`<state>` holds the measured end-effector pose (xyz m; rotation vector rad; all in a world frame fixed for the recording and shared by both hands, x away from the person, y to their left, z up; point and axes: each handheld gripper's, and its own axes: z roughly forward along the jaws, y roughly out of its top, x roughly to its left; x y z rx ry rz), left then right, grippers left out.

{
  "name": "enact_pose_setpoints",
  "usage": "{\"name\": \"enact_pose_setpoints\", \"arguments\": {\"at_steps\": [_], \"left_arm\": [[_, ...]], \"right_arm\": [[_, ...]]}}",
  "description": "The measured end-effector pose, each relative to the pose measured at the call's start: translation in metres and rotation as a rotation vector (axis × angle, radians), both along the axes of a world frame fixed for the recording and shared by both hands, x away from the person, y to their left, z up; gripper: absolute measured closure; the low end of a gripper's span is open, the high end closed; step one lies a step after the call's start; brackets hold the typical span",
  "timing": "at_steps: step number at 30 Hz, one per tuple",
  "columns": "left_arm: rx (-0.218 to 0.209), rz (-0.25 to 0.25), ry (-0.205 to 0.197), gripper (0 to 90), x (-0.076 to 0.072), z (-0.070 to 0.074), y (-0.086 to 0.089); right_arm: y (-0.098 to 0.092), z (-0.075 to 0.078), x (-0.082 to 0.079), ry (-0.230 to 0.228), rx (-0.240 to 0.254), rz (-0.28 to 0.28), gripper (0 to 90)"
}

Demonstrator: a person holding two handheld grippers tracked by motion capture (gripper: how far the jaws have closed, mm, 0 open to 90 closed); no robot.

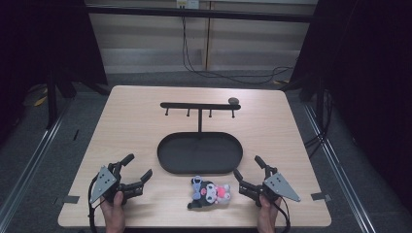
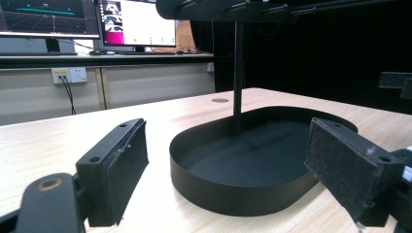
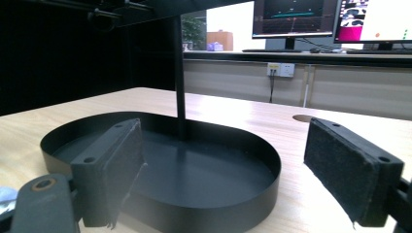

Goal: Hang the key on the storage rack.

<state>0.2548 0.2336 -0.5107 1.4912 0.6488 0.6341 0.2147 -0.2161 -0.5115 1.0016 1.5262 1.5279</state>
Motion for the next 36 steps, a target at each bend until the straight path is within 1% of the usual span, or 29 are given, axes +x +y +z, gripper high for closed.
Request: {"name": "enact_pose_setpoints", "arguments": {"at_steps": [3,6,8,11,12,14,16,17,18,19,21,23,24,25,26,28,29,30,31,32,35,36], "left_arm": [[0.000,-0.001,0.000,15.3,0.000,0.000,0.000],[-0.001,0.000,0.000,15.3,0.000,0.000,0.000],[0.000,0.000,0.000,15.3,0.000,0.000,0.000],[0.001,-0.002,0.000,15.3,0.000,0.000,0.000],[0.000,0.000,0.000,15.3,0.000,0.000,0.000],[0.000,-0.001,0.000,15.3,0.000,0.000,0.000],[0.000,0.000,0.000,15.3,0.000,0.000,0.000],[0.001,-0.001,0.000,15.3,0.000,0.000,0.000],[0.001,0.000,0.000,15.3,0.000,0.000,0.000],[0.002,-0.001,0.001,15.3,0.000,0.000,0.000],[0.002,-0.001,0.000,15.3,0.000,0.000,0.000],[0.002,-0.001,0.001,15.3,0.000,0.000,0.000],[0.001,-0.001,0.001,15.3,0.000,0.000,0.000],[0.002,-0.001,0.001,15.3,0.000,0.000,0.000],[0.002,-0.001,0.001,15.3,0.000,0.000,0.000],[0.002,-0.002,0.001,15.3,0.000,0.000,0.000],[0.002,-0.002,0.001,15.3,0.000,0.000,0.000],[0.001,-0.001,0.001,15.3,0.000,0.000,0.000],[0.002,-0.002,0.001,15.3,0.000,0.000,0.000],[0.001,-0.001,0.001,15.3,0.000,0.000,0.000],[0.002,-0.001,0.001,15.3,0.000,0.000,0.000],[0.001,-0.001,0.001,15.3,0.000,0.000,0.000]], "right_arm": [[0.000,0.000,0.000,-0.003,0.004,-0.011,13.7],[0.002,0.001,0.001,0.015,-0.004,-0.044,13.8],[0.003,0.001,0.002,0.034,-0.010,-0.049,13.8],[0.004,0.001,0.002,0.038,-0.020,-0.056,13.8],[0.004,0.002,0.002,0.051,-0.017,-0.046,13.7],[0.002,0.002,0.001,0.059,-0.020,-0.038,13.6],[0.001,0.002,0.000,0.068,-0.003,-0.026,13.6],[0.001,0.002,0.000,0.066,-0.002,-0.021,13.6],[0.001,0.003,0.000,0.068,-0.006,-0.008,13.6],[0.003,0.003,0.000,0.073,-0.022,0.015,13.5],[0.005,0.003,0.000,0.079,-0.037,0.037,13.6],[0.008,0.005,0.001,0.120,-0.047,0.038,13.6],[0.008,0.006,0.001,0.136,-0.037,0.039,13.6],[0.008,0.006,0.001,0.139,-0.017,0.055,14.2],[0.008,0.007,0.000,0.145,-0.019,0.054,14.6],[0.009,0.009,0.000,0.172,-0.037,0.052,14.8],[0.010,0.011,0.001,0.192,-0.047,0.062,16.1],[0.010,0.012,0.001,0.211,-0.069,0.071,17.8],[0.011,0.014,0.002,0.227,-0.081,0.081,18.3],[0.012,0.016,0.002,0.236,-0.087,0.095,19.3],[0.018,0.021,0.003,0.252,-0.130,0.103,21.3],[0.020,0.023,0.004,0.256,-0.129,0.115,24.4]]}}
